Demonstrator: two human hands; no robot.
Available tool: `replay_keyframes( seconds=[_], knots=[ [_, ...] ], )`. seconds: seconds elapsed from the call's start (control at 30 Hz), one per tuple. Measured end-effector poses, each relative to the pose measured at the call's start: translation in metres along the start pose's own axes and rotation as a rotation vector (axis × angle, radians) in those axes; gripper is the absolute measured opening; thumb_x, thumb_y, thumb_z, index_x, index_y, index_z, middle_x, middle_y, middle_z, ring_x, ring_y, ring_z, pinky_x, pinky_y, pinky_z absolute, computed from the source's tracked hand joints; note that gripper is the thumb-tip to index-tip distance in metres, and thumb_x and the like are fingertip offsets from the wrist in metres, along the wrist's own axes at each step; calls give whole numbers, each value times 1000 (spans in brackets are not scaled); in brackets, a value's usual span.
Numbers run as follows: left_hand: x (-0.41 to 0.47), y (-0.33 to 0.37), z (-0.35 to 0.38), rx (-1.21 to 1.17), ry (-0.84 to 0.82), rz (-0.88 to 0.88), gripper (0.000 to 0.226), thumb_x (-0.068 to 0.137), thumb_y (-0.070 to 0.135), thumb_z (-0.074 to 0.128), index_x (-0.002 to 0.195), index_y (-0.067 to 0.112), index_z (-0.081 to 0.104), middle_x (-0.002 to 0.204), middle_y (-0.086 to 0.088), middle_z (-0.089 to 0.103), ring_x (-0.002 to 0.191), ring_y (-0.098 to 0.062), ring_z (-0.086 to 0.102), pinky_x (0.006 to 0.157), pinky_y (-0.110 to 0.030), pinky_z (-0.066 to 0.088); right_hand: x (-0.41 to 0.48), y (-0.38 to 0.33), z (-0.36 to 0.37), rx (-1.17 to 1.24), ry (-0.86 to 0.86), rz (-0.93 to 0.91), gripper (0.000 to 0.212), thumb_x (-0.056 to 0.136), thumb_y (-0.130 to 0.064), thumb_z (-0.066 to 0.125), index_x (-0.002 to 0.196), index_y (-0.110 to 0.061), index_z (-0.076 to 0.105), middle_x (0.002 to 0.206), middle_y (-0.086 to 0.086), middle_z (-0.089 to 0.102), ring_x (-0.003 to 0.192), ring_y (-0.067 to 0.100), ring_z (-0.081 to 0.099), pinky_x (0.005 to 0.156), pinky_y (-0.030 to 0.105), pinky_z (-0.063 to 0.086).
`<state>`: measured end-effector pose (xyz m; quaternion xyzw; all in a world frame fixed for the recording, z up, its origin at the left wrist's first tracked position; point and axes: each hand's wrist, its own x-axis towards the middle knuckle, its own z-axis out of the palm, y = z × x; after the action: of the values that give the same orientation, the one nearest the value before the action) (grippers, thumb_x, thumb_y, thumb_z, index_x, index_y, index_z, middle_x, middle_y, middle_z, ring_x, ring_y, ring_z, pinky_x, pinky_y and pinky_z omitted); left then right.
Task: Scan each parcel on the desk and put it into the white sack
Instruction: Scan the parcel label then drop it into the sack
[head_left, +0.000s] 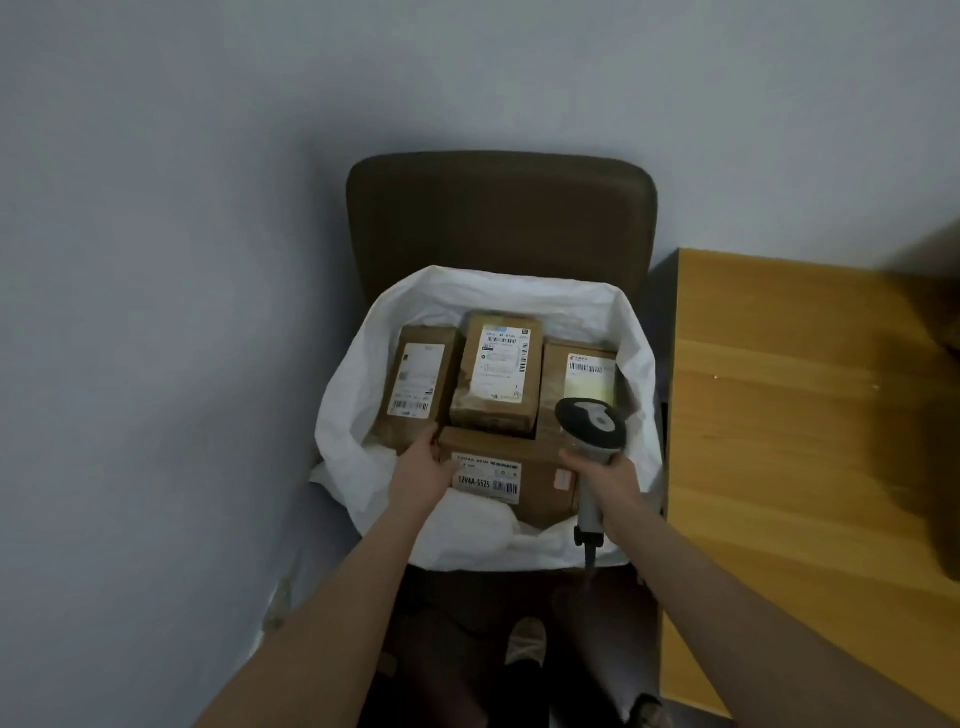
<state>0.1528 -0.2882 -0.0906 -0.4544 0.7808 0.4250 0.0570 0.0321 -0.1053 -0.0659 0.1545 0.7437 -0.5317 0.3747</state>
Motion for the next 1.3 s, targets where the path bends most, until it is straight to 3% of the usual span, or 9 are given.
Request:
replay_keyframes(
  seconds=[0.17, 0.37, 0.43, 0.5, 0.73, 0.9, 1.0, 1.17, 1.3],
  knots=[
    [4, 1, 14, 272, -7, 47, 36, 93, 14, 53, 129, 14, 57, 121, -11, 57, 111, -25, 55, 92, -35, 46, 8, 5, 5, 15, -6, 21, 50, 83, -18, 75, 127, -5, 55, 120, 10, 61, 116, 28, 54, 103, 43, 44],
    [-4, 52, 21, 312, 44, 67, 33, 93, 15, 51, 126, 16, 56, 125, -8, 53, 109, -22, 56, 90, -32, 46, -7, -21, -29, 65, 33, 9, 24, 84, -16, 72, 102, -3, 63, 94, 15, 70, 81, 27, 69, 71, 40, 59],
    [-8, 84, 26, 314, 30, 130, 31, 93, 14, 52, 123, 15, 57, 124, -8, 55, 106, -22, 57, 88, -32, 49, -20, -35, -47, 103, 25, 12, 14, 86, -12, 69, 92, -1, 63, 79, 14, 69, 58, 20, 66, 52, 29, 53],
    [-15, 120, 37, 318, 6, 185, 32, 94, 16, 52, 126, 13, 56, 124, -8, 53, 106, -23, 56, 86, -30, 47, -34, -49, -69, 150, 52, 20, 13, 87, -10, 67, 83, 1, 63, 67, 15, 66, 49, 20, 60, 47, 27, 48],
    [-60, 250, 97, 297, -62, 382, 39, 94, 17, 53, 133, 16, 52, 133, -5, 53, 117, -23, 54, 89, -31, 45, -70, -79, -176, 235, 137, -37, 22, 91, -14, 63, 73, -1, 62, 55, 12, 58, 43, 22, 48, 47, 30, 43],
    [-105, 320, 162, 345, -99, 463, 41, 97, 18, 51, 137, 15, 47, 139, -6, 46, 100, -22, 58, 76, -28, 45, -84, -73, -278, 277, 201, -73, 17, 88, -12, 64, 78, 2, 64, 58, 13, 60, 44, 22, 50, 47, 29, 43],
    [-133, 356, 205, 329, -133, 481, 40, 95, 17, 54, 135, 13, 49, 140, -8, 47, 114, -24, 56, 88, -32, 48, -92, -69, -337, 284, 219, -82, 19, 88, -12, 64, 74, 0, 62, 57, 12, 58, 44, 21, 50, 49, 30, 44],
    [-177, 396, 263, 248, -204, 390, 45, 96, 19, 55, 138, 7, 45, 138, -12, 50, 123, -26, 51, 96, -32, 43, -97, -66, -421, 156, 358, -168, 19, 82, -22, 64, 78, -4, 63, 55, 7, 66, 55, 25, 64, 64, 37, 56],
    [-191, 402, 291, 88, -333, 218, 74, 89, 39, 63, 146, 4, 30, 148, -13, 37, 133, -30, 41, 104, -37, 38, -90, -77, -466, 151, 429, -206, 10, 82, -17, 64, 80, -7, 63, 61, 7, 69, 64, 25, 70, 71, 41, 61]
  ],
)
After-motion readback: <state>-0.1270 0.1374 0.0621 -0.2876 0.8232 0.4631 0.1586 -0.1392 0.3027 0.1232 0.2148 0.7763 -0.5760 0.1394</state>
